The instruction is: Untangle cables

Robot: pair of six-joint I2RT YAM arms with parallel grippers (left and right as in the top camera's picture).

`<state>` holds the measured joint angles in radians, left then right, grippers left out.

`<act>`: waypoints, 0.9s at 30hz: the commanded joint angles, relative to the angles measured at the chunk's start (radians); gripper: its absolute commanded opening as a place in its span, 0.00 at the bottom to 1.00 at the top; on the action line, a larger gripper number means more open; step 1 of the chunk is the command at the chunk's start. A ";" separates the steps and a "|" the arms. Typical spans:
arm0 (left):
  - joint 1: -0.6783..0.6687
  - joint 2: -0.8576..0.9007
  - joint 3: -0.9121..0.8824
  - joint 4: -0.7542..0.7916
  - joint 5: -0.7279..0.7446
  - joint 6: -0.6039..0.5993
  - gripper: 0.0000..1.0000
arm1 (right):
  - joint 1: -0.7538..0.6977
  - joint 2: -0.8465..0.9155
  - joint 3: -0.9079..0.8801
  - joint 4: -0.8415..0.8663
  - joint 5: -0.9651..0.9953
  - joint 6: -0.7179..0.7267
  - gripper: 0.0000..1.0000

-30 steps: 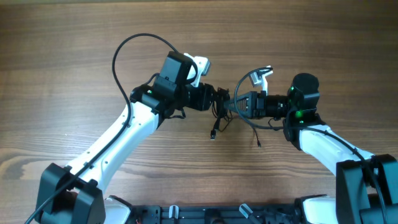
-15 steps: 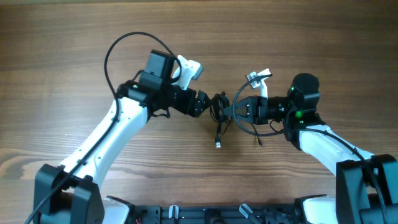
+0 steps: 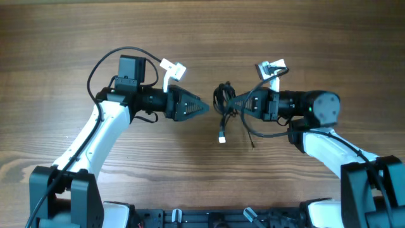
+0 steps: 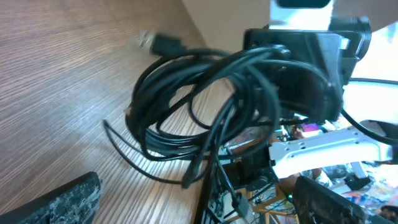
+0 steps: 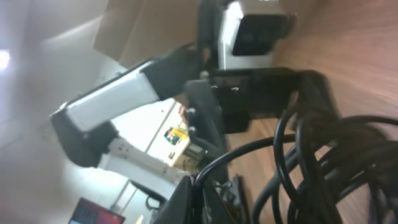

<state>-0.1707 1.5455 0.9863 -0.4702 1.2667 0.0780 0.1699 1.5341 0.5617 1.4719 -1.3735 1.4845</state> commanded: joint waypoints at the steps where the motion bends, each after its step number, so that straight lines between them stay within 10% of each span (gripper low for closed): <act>1: -0.001 0.008 -0.012 0.029 0.040 0.024 1.00 | 0.010 0.005 0.010 0.146 0.055 0.214 0.04; 18: -0.098 0.009 -0.032 0.139 -0.140 0.006 1.00 | 0.010 0.005 0.010 0.183 0.099 0.297 0.04; 27: -0.070 0.044 -0.242 0.560 -0.169 -0.347 1.00 | 0.010 0.005 0.010 0.184 0.122 0.294 0.04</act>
<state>-0.2455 1.5520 0.8272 -0.0463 1.1168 -0.0502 0.1772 1.5341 0.5617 1.5791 -1.2957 1.7767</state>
